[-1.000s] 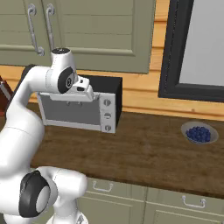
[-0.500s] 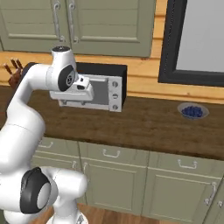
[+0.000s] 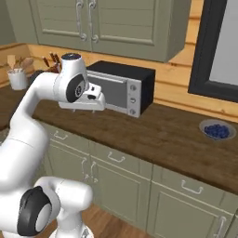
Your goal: Take a straw from the drawer in front and place it inside the glass cup on the dining counter.
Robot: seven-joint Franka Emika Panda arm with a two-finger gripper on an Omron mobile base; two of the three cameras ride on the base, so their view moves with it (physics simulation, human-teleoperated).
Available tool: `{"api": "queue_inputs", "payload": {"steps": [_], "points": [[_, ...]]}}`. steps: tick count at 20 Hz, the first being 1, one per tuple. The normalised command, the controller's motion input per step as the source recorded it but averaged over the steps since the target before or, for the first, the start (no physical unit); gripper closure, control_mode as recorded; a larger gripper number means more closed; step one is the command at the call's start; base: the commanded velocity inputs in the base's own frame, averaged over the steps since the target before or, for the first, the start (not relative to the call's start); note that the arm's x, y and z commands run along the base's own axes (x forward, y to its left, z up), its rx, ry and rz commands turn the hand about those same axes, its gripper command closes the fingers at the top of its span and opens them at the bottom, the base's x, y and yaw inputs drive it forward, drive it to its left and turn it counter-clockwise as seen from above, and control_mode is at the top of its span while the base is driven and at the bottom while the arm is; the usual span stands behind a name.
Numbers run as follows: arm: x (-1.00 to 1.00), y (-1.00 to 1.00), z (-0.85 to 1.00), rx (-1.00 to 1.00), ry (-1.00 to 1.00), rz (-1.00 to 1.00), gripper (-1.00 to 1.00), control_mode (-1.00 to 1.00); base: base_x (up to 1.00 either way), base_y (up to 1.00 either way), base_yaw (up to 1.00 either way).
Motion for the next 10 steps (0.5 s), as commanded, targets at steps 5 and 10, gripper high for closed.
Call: {"api": "queue_inputs", "payload": {"steps": [5, 10], "points": [[0.0, 0.0, 0.0, 0.0, 0.0, 0.0, -1.0, 1.0, -0.01, -0.86, 0.59], [0.0, 0.0, 0.0, 0.0, 0.0, 0.0, -1.0, 1.0, 0.0, -0.86, 0.52]]}}
